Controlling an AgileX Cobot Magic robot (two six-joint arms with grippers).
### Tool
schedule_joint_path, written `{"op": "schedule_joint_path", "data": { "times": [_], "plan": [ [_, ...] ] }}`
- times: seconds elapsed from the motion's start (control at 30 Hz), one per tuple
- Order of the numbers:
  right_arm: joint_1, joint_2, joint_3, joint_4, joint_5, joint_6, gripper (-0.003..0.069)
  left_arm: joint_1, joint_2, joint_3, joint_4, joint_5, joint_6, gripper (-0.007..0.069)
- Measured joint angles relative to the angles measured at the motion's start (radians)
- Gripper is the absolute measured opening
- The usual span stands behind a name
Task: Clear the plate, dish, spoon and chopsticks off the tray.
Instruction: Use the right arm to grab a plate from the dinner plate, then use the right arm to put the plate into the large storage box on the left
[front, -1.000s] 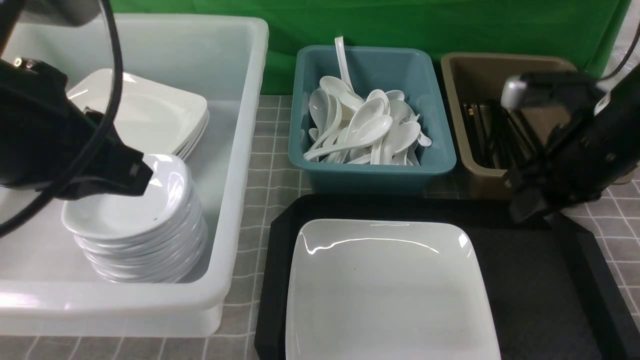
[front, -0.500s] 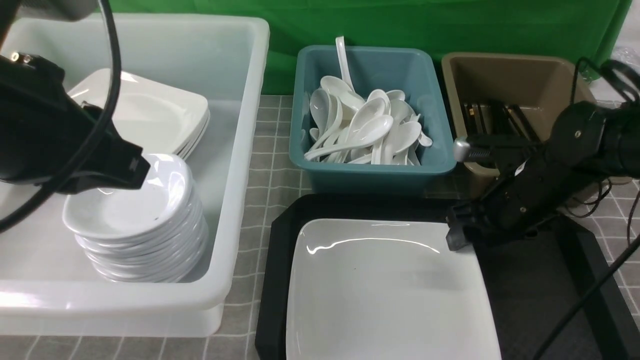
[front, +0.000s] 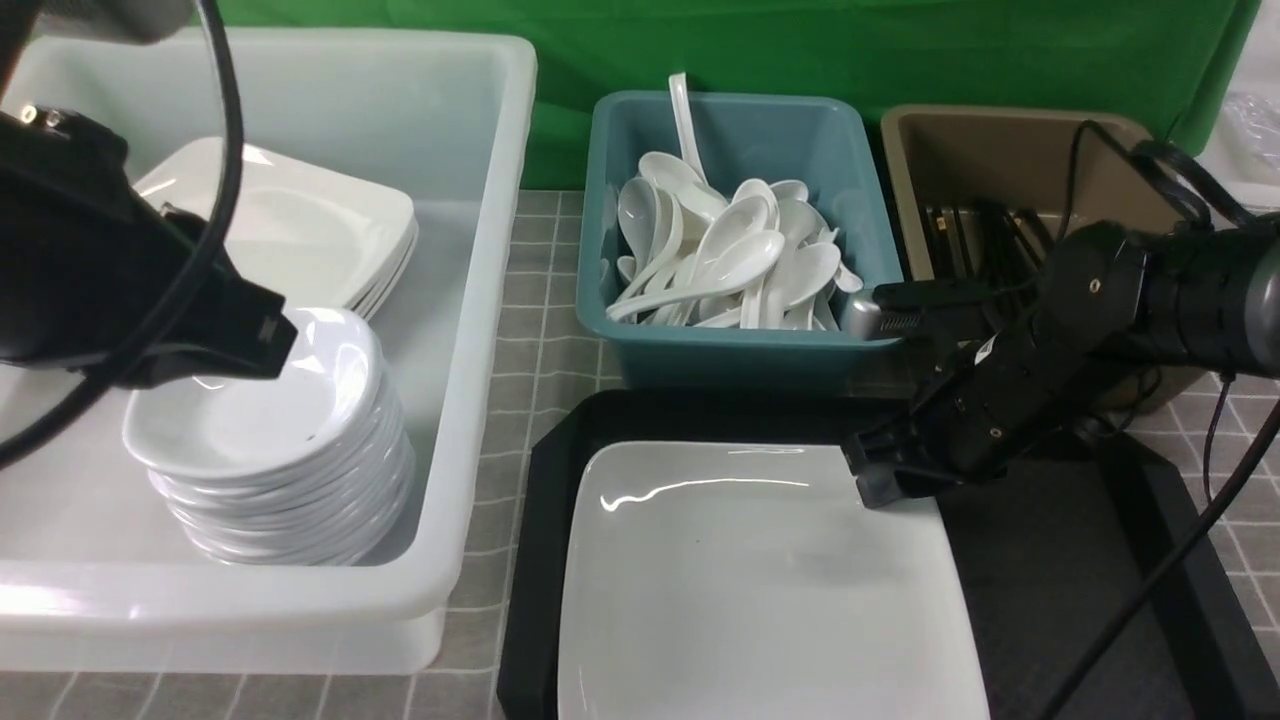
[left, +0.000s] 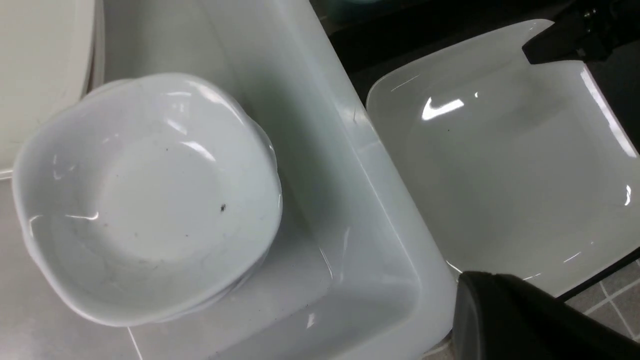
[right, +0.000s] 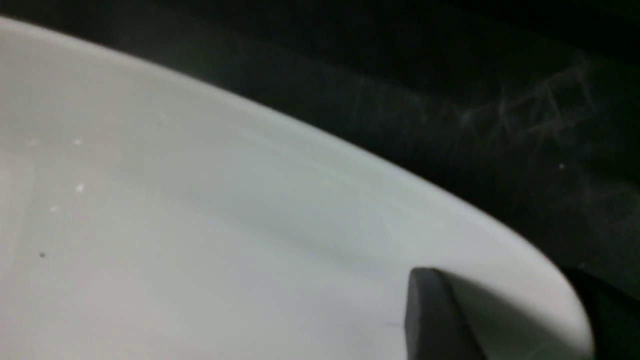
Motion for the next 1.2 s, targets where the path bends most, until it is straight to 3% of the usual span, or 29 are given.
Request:
{"op": "schedule_joint_path", "data": {
  "times": [0.13, 0.27, 0.4, 0.73, 0.97, 1.2],
  "plan": [
    [-0.002, -0.042, 0.002, -0.006, 0.044, -0.005, 0.0272, 0.0, 0.0, 0.0, 0.005, 0.002, 0.0, 0.0004],
    [-0.005, -0.193, 0.004, -0.003, 0.109, -0.015, 0.015, 0.0, 0.0, 0.0, 0.005, 0.003, 0.0, 0.0004],
    [-0.004, -0.333, -0.007, 0.004, 0.13, -0.015, 0.008, 0.0, 0.0, 0.0, 0.013, 0.003, 0.0, 0.0004],
    [-0.004, -0.454, -0.124, -0.033, 0.267, -0.029, 0.0064, -0.001, 0.0, 0.0, 0.059, 0.001, -0.056, 0.0004],
    [-0.004, -0.483, -0.356, -0.038, 0.336, -0.022, 0.0064, -0.001, 0.0, 0.0, 0.306, -0.04, -0.27, 0.0004],
    [-0.004, -0.419, -0.612, 0.031, 0.268, 0.007, 0.0064, 0.038, 0.0, 0.0, 0.42, -0.099, -0.388, 0.0004]
  ]
}}
